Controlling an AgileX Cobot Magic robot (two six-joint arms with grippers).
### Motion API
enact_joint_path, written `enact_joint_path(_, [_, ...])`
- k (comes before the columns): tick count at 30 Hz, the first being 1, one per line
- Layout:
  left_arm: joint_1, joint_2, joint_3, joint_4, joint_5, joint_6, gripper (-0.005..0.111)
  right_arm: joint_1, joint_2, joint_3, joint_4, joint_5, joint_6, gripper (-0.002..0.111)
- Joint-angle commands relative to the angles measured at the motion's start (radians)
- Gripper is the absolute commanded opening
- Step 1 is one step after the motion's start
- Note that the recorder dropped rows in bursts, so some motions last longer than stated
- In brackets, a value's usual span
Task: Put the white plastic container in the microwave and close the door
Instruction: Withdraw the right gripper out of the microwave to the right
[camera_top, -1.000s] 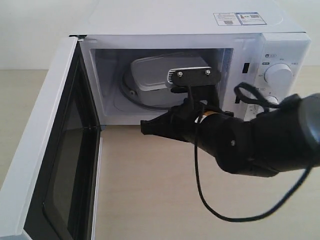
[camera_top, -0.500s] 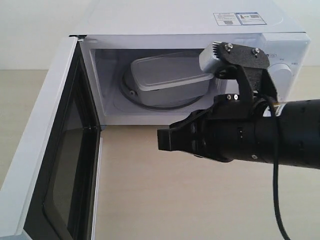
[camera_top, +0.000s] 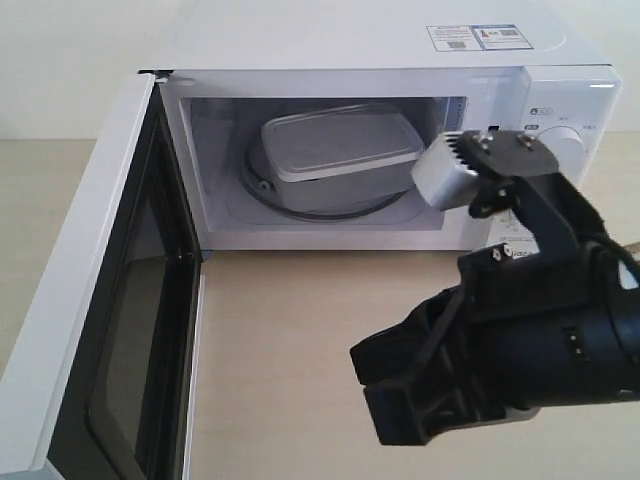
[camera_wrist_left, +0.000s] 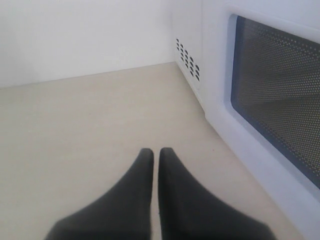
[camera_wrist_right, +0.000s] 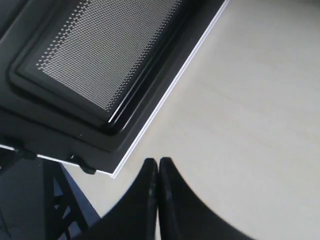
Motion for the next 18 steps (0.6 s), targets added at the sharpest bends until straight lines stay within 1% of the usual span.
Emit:
enact_joint_path(1, [0.004,-0.002,0.003,0.001,0.0,0.003,0.004,0.001,-0.075,0.006,0.0,0.032,0.005,0.0])
enact_joint_path(10, [0.004,-0.002,0.003,0.001,0.0,0.003,0.004,0.001,-0.094,0.006,-0.003,0.023,0.011,0.0])
enact_joint_path(15, [0.004,-0.002,0.003,0.001,0.0,0.003,0.004,0.001,-0.094,0.008,-0.068,0.02,-0.024,0.0])
enact_joint_path(16, [0.004,-0.002,0.003,0.001,0.0,0.003,0.004,-0.002,-0.101,0.008,-0.076,0.005,-0.024,0.0])
enact_joint_path(18, [0.004,-0.002,0.003,0.001,0.0,0.003,0.004,-0.044,-0.14,0.02,-0.073,-0.051,-0.026,0.0])
